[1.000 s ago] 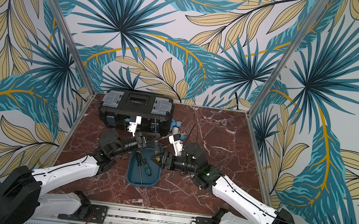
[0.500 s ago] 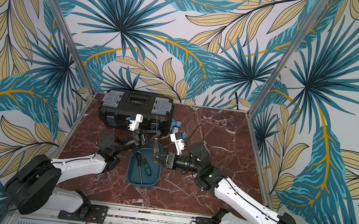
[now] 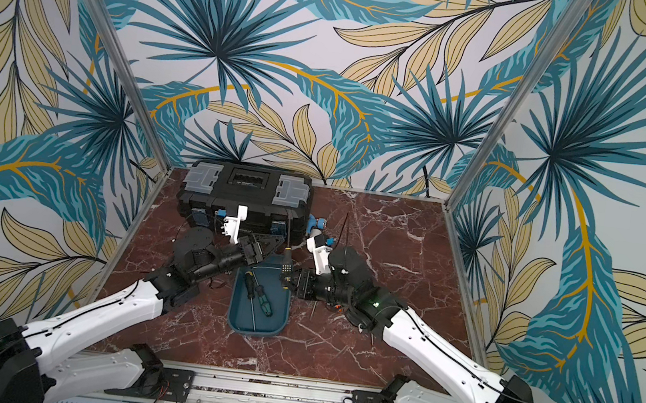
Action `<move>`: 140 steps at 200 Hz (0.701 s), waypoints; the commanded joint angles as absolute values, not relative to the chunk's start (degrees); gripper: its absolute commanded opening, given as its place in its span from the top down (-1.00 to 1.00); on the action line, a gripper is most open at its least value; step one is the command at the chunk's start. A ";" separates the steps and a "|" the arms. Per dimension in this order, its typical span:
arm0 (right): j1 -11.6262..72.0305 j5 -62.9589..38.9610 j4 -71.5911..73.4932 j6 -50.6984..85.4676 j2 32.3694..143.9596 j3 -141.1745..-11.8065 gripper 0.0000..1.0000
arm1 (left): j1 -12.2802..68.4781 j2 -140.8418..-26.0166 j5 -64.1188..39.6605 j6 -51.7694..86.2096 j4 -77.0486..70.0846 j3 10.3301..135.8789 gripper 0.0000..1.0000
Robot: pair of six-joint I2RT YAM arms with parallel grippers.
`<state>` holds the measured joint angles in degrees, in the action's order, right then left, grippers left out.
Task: Put the screwdriver on the desktop into the storage box
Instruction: Place the screwdriver in the storage box.
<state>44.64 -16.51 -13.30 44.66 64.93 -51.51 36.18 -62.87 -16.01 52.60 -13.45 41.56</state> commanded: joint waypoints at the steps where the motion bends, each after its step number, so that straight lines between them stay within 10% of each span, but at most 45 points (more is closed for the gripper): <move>1: 45.67 -9.88 -19.46 40.71 66.26 -53.45 1.00 | 38.55 -63.40 -12.76 46.52 -1.81 42.94 -0.29; 68: 48.03 -11.00 -17.58 40.29 66.80 -54.85 1.00 | 41.19 -69.56 -14.82 47.54 -5.28 44.44 -0.19; 140: 48.51 -11.16 -15.69 41.05 66.80 -53.62 1.00 | 41.80 -71.53 -15.69 48.38 -4.84 45.44 0.36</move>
